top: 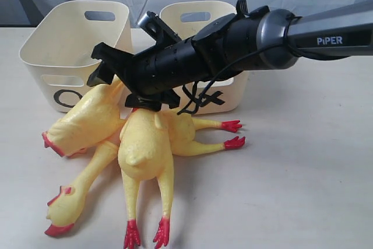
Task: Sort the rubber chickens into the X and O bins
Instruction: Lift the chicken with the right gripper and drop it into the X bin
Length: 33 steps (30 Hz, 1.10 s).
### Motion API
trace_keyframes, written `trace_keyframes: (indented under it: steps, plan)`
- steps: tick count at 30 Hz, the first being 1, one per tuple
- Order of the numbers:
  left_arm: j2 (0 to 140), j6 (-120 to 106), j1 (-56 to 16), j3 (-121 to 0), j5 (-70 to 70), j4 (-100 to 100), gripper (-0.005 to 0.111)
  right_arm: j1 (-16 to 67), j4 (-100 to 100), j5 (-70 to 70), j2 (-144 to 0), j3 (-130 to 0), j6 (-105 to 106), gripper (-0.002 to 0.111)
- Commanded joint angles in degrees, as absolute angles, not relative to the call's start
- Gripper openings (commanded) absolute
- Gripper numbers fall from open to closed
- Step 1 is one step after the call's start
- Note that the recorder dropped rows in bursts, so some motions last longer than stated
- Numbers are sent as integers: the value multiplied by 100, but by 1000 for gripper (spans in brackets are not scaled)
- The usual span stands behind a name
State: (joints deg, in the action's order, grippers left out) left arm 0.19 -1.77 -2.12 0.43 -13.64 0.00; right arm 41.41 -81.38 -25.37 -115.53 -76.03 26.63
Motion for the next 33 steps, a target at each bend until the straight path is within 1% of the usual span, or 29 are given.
trace_keyframes:
  steps: [1,5,7,8,9,10,11,14,17,22,25,31,33]
  plan:
    - [0,-164,-235,0,-1320,0,0,4132,-8167,-2365,-11557,-7631,2695,74]
    - [0,-164,-235,0,-1320,0,0,4132,-8179,-2368,-11557,-7631,2695,73]
    - [0,-164,-235,0,-1320,0,0,4132,-8179,-2368,-11557,-7631,2707,60]
    - [0,-164,-235,0,-1320,0,0,4142,-8189,-2368,-11557,-7631,2707,47]
    - [0,-164,-235,0,-1320,0,0,4142,-8220,-2368,-11557,-7631,2707,43]
    - [0,-164,-235,0,-1320,0,0,4154,-8322,-2368,-11557,-7631,2707,35]
    - [0,-164,-235,0,-1320,0,0,4164,-8321,-2354,-11557,-7631,2707,33]
    - [0,-164,-235,0,-1320,0,0,4178,-8584,-2384,-11557,-7631,2720,19]
    - [0,-164,-235,0,-1320,0,0,4178,-9069,-2555,-11557,-7631,2740,0]
    - [0,-164,-235,0,-1320,0,0,4178,-9179,-3032,-11545,-7631,2740,-1]
    - [0,-164,-235,0,-1320,0,0,4178,-9160,-3062,-11396,-7631,2740,-1]
    - [0,-164,-235,0,-1320,0,0,4079,-9099,-2883,-10757,-7631,2740,-1]
    - [0,-164,-235,0,-1320,0,0,3861,-8973,-3065,-10322,-7631,2740,-1]
